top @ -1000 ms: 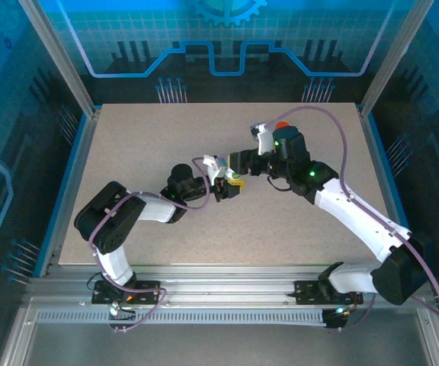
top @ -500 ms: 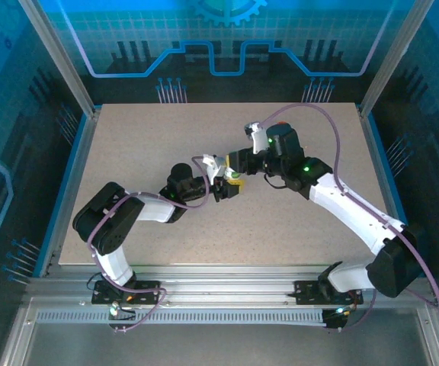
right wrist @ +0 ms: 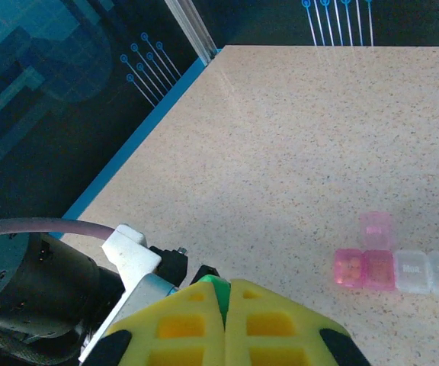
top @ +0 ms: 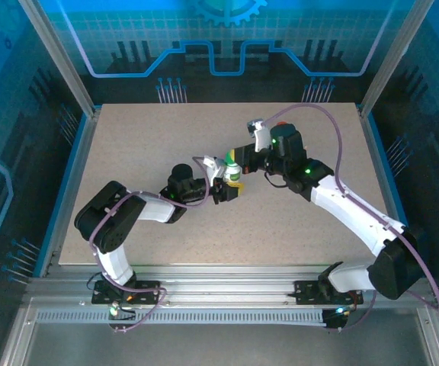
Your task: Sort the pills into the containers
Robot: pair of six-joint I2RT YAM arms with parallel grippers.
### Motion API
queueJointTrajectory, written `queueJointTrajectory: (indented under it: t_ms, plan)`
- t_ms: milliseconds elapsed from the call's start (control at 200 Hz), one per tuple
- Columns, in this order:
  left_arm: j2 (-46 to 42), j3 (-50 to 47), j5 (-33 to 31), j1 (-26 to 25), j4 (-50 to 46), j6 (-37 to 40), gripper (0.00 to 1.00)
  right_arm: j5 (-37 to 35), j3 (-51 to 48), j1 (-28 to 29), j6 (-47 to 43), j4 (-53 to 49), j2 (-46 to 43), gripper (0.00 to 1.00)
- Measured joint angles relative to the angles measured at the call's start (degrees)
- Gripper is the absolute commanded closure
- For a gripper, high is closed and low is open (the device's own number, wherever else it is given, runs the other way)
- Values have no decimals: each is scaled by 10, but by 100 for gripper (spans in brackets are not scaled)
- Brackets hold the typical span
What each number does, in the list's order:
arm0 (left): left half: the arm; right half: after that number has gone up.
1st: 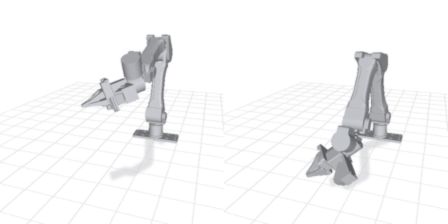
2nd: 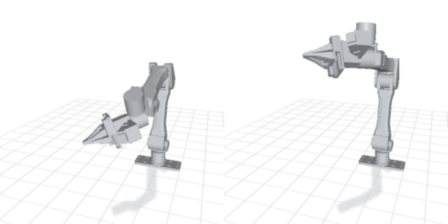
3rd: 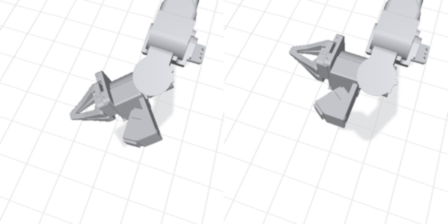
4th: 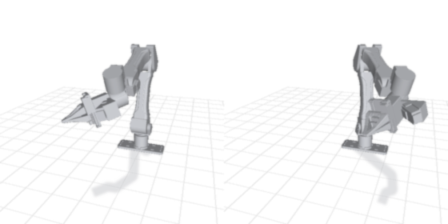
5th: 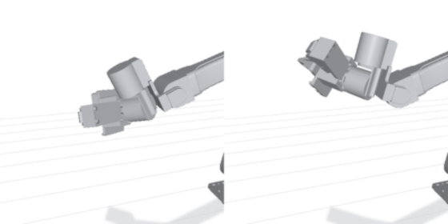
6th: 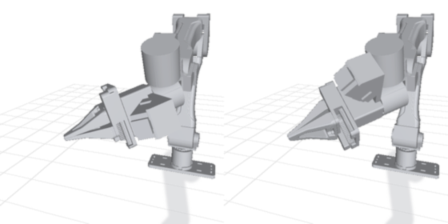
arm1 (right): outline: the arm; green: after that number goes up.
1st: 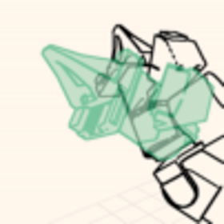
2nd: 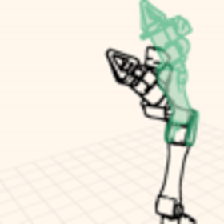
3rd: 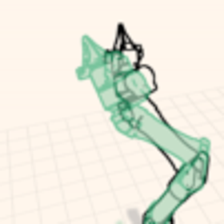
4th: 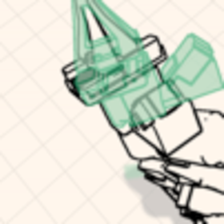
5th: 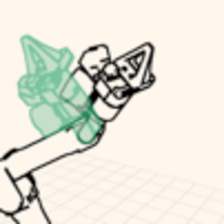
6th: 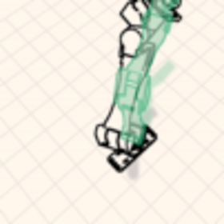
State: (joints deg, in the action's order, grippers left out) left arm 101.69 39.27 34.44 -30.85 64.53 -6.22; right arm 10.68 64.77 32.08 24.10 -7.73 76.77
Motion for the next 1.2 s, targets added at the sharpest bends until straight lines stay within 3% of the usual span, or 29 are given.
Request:
queueJointTrajectory:
  t_ms: [170, 500, 851, 1201]
  plan:
    - [0, 7, 14, -1, -28, 8, 100, -6, -31, 0, -25, 23, -27, 100]
    - [-17, 25, 7, -3, -103, 23, 100, -96, -41, 2, -102, 3, -50, 100]
    - [-20, 23, 1, -3, -94, 23, 100, -159, -48, 11, -149, -14, -72, 100]
    - [-20, 18, -6, -4, -54, 28, 100, -195, -10, 70, -168, -28, -63, 100]
